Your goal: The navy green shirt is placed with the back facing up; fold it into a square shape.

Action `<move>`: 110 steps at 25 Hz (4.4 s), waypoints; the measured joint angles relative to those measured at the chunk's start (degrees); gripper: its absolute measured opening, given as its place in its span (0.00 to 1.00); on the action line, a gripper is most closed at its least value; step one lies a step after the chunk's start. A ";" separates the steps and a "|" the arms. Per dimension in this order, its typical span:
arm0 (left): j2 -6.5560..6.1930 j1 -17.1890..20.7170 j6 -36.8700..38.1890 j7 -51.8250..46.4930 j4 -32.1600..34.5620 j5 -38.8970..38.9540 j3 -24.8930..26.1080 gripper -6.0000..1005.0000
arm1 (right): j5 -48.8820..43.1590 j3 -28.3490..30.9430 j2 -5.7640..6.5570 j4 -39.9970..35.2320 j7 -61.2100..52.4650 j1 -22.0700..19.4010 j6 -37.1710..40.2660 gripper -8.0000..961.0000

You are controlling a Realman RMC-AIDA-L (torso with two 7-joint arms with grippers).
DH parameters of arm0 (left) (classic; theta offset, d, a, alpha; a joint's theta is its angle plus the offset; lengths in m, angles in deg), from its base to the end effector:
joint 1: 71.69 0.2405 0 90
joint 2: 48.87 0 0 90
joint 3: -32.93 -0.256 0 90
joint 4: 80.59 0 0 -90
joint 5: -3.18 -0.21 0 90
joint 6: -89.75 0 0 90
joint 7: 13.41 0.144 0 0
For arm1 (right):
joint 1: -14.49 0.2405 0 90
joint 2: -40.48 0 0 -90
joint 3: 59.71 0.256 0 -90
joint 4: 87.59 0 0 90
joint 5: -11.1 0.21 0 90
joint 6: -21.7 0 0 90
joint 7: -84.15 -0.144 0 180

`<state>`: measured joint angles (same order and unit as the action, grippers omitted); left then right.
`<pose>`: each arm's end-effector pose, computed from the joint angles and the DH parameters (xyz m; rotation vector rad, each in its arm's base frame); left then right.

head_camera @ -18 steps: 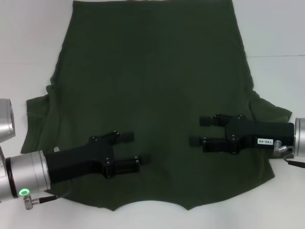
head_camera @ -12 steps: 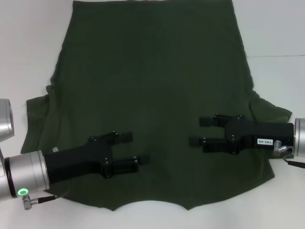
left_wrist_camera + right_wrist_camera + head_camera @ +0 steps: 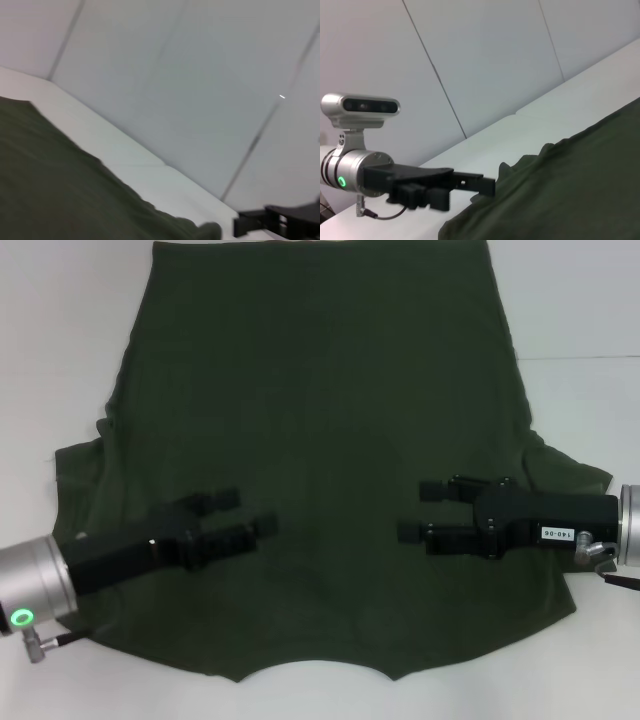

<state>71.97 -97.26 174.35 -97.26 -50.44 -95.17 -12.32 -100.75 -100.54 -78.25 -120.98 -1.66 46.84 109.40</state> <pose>-0.2682 0.3133 -0.0247 -2.5086 -0.9762 -0.9972 0.2523 0.3367 -0.0108 -2.7106 0.8199 0.7874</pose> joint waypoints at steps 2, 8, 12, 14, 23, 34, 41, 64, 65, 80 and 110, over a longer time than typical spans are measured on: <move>-0.17 0.06 -0.49 -1.10 0.11 0.01 1.77 0.93 | 0.04 0.03 0.00 0.00 -0.24 0.02 0.00 0.95; -0.55 0.48 -9.88 -5.83 0.37 -0.04 9.42 0.93 | 1.31 0.18 -0.03 0.00 -1.65 0.08 -0.64 0.95; -1.48 0.53 -15.71 -7.22 0.20 0.09 11.20 0.93 | 2.42 0.24 -0.07 0.00 -1.73 0.10 -0.71 0.95; -1.98 0.53 -18.77 -7.53 0.04 0.34 12.24 0.93 | 3.00 0.24 -0.08 0.00 -1.79 0.21 -0.85 0.95; -2.42 0.09 -32.52 -9.24 -0.32 -0.20 13.37 0.93 | 3.80 0.24 -0.24 0.00 -2.74 0.97 -2.36 0.95; -1.86 -0.47 -34.83 -7.34 -2.96 -0.55 12.68 0.93 | 4.62 0.22 -0.27 -0.51 -3.27 1.45 -2.46 0.95; -0.82 -1.34 -37.91 -5.67 -3.50 -0.70 12.70 0.93 | 4.62 0.22 -0.26 -0.56 -3.40 1.72 -2.46 0.95; -0.52 -1.29 -38.01 -5.51 -3.69 -0.86 10.71 0.91 | 4.62 0.61 -0.26 -0.49 -3.57 1.76 -2.45 0.95; -0.52 -1.22 -37.95 -5.56 -3.69 -0.87 10.70 0.91 | 4.62 0.63 -0.27 -0.49 -3.57 1.76 -2.45 0.95; -0.76 -1.07 -37.47 -6.54 -3.35 -0.98 8.40 0.88 | 4.62 0.67 -0.26 -0.51 -3.57 1.76 -2.47 0.95; -1.77 -1.21 -37.18 -8.60 -2.35 -2.46 6.50 0.40 | 4.68 0.85 -0.26 -0.53 -3.57 1.73 -2.63 0.95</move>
<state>70.21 -98.47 137.17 -105.86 -52.79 -97.63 -5.82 -96.06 -99.70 -78.52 -121.52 -5.23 48.57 106.77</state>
